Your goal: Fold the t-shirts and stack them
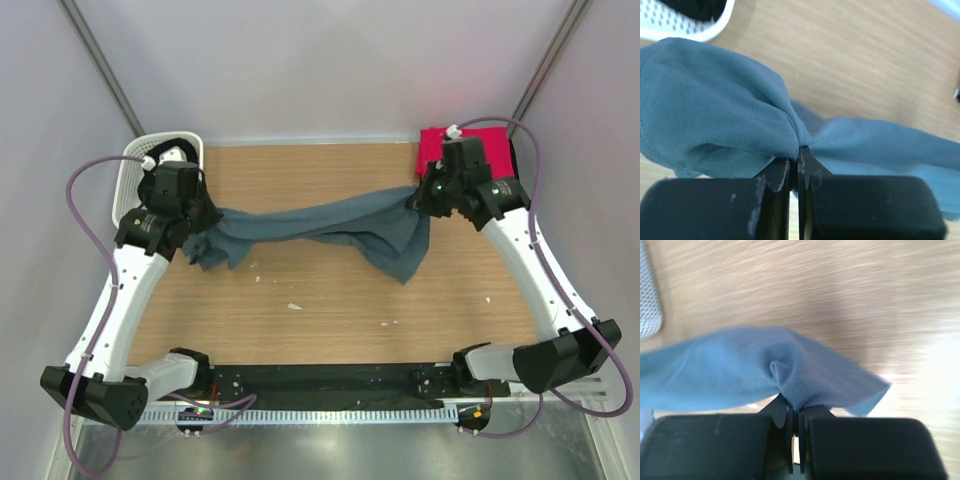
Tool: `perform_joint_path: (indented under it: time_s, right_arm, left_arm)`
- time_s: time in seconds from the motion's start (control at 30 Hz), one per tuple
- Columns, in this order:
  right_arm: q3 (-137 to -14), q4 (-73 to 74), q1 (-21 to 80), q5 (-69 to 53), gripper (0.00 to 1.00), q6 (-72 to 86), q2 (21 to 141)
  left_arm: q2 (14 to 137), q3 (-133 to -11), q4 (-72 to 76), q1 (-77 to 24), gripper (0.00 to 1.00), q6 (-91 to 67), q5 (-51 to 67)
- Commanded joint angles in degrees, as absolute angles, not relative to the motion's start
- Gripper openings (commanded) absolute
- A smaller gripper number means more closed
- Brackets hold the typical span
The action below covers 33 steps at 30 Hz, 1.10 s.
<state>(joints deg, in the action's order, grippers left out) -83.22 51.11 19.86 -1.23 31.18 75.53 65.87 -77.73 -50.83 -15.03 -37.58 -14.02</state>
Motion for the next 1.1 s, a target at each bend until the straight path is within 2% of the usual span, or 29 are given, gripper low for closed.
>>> perform_joint_path:
  time_s: [0.0, 0.2, 0.3, 0.47, 0.57, 0.6, 0.67, 0.7, 0.73, 0.8, 0.93, 1.07]
  right_arm:
    - [-85.08, 58.79, 12.59, -3.69, 0.01, 27.7, 76.46]
    - [-77.62, 52.75, 8.17, -3.07, 0.01, 26.89, 78.75]
    - [-72.7, 47.3, 8.09, -2.73, 0.01, 27.59, 80.85]
    - [-71.54, 40.71, 7.65, -0.45, 0.01, 27.68, 84.98]
    - [-72.59, 38.24, 7.56, 1.49, 0.01, 28.12, 87.01]
    - [-73.73, 38.15, 7.56, 1.49, 0.01, 28.12, 88.49]
    - [-74.79, 37.71, 7.56, 2.63, 0.01, 28.21, 89.73]
    - [-75.23, 37.53, 7.47, 3.33, 0.01, 28.21, 90.87]
    - [-75.5, 37.36, 7.47, 3.95, 0.01, 28.04, 91.23]
    - [-75.5, 36.65, 7.21, 5.0, 0.01, 27.78, 92.02]
    - [-74.97, 35.51, 6.16, 5.54, 0.01, 28.3, 95.17]
    - [-75.06, 33.93, 4.93, 4.92, 0.01, 28.92, 98.86]
  left_arm:
    - [64.96, -73.25, -55.03, -15.03, 0.0, -40.33, -11.69]
    - [64.16, -60.49, -45.46, -15.12, 0.0, -45.44, -6.42]
    - [66.09, -57.93, -41.5, -15.12, 0.0, -45.79, -5.8]
    - [71.61, -58.09, -37.45, -15.2, 0.02, -43.43, -7.03]
    - [74.96, -62.04, -37.26, -15.2, 0.18, -40.35, -6.5]
    - [76.62, -63.09, -37.53, -15.12, 0.36, -39.73, -6.42]
    - [77.6, -65.91, -38.14, -15.12, 0.57, -38.15, -6.68]
    - [77.69, -66.44, -39.19, -15.12, 0.74, -37.88, -7.46]
    - [77.35, -66.97, -39.46, -15.12, 0.81, -37.1, -7.64]
    - [76.03, -67.24, -40.6, -15.12, 0.89, -36.65, -7.21]
    - [67.71, -64.17, -42.19, -15.2, 0.89, -38.05, -2.91]
    - [58.05, -56.1, -40.26, -16.26, 0.87, -44.63, 2.08]
